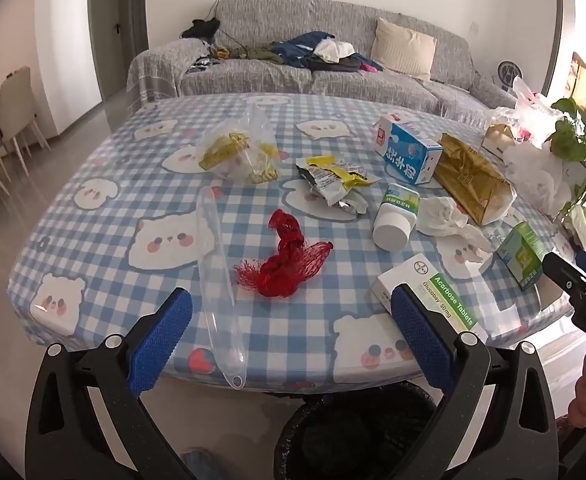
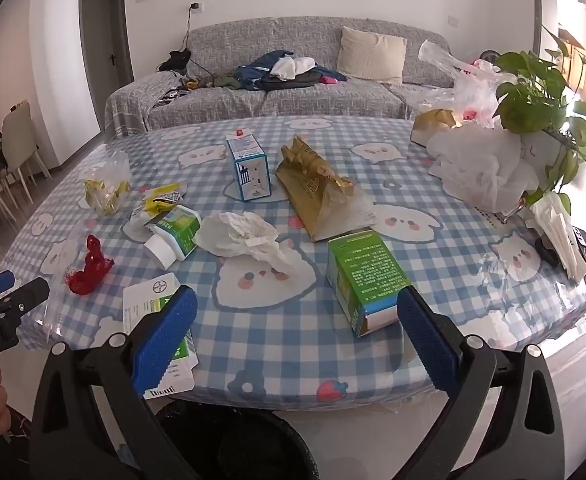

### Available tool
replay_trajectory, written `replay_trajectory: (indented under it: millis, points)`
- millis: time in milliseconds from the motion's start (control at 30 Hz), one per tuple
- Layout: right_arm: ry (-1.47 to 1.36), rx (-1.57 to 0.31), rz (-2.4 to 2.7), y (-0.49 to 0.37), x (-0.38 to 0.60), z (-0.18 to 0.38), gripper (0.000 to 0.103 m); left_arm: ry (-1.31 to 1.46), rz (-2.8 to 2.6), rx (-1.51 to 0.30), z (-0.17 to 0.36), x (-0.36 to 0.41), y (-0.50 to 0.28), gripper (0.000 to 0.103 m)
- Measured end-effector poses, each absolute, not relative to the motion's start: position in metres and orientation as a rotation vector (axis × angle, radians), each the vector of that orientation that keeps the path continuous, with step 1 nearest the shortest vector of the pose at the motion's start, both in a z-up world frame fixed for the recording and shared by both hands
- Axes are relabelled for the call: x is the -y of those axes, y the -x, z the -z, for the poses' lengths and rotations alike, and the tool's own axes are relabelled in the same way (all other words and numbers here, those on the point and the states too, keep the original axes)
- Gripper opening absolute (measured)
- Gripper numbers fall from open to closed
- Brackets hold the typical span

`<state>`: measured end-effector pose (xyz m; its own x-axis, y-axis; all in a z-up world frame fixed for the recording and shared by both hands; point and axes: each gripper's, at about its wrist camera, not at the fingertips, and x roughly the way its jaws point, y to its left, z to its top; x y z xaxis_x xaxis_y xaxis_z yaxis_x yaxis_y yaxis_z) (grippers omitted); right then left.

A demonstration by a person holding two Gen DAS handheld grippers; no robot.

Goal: Collect trash

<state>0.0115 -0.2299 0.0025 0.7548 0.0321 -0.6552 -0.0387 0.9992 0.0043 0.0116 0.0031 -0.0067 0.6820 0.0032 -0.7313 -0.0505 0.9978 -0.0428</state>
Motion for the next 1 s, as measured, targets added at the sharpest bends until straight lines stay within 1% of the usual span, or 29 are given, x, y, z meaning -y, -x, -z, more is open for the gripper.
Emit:
replay_trajectory:
  millis: [1000]
  points:
    - [0.029, -0.721, -0.012, -0.0158, 0.2311, 0.0003, 0.096, 0.063, -0.046, -0.844, 0.0125, -0.0064, -0.0149, 0.097]
